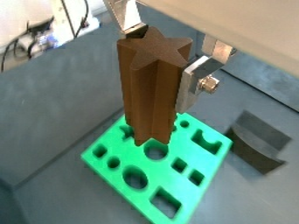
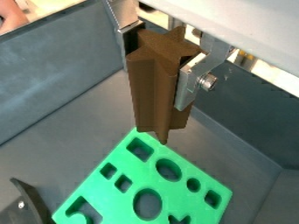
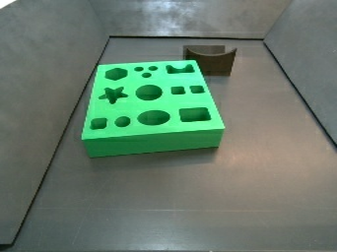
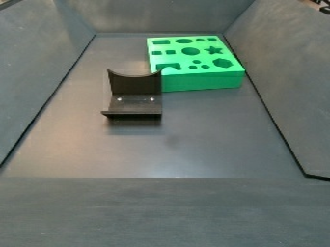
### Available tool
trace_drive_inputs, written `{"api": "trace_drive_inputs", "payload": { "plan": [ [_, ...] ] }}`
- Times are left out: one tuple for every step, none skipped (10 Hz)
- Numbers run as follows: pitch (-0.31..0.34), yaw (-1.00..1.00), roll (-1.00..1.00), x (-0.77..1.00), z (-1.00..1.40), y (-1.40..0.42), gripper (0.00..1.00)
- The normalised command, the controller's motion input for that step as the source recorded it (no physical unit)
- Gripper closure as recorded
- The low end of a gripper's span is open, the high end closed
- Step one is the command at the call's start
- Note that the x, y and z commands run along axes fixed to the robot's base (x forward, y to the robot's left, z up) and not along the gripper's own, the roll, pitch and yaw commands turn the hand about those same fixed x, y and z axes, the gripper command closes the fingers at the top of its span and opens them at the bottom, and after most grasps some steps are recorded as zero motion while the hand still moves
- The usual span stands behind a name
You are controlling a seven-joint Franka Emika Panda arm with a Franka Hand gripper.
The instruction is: Insert the star object.
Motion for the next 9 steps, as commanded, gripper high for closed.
{"api": "trace_drive_inputs", "payload": {
  "plan": [
    [0.000, -0.35, 0.03, -0.62, -1.00, 0.49, 1.00],
    [0.000, -0.36, 0.03, -0.62, -1.00, 0.50, 1.00],
    [0.000, -0.36, 0.03, -0.62, -1.00, 0.50, 1.00],
    [0.000, -0.33, 0.05, -0.65, -0.99, 0.50, 1.00],
    [0.000, -0.34, 0.15, -0.67, -0.82, 0.37, 1.00],
    [-0.024, -0.31, 0.18, -0.47, -0.81, 0.07, 1.00],
    [-0.149, -0.31, 0.09, -0.31, -0.87, -0.14, 1.00],
    [-0.281, -0.29, 0.04, -0.21, -0.73, -0.27, 1.00],
    [-0.284, -0.20, 0.00, 0.00, -0.69, -0.13, 1.00]
  ]
}}
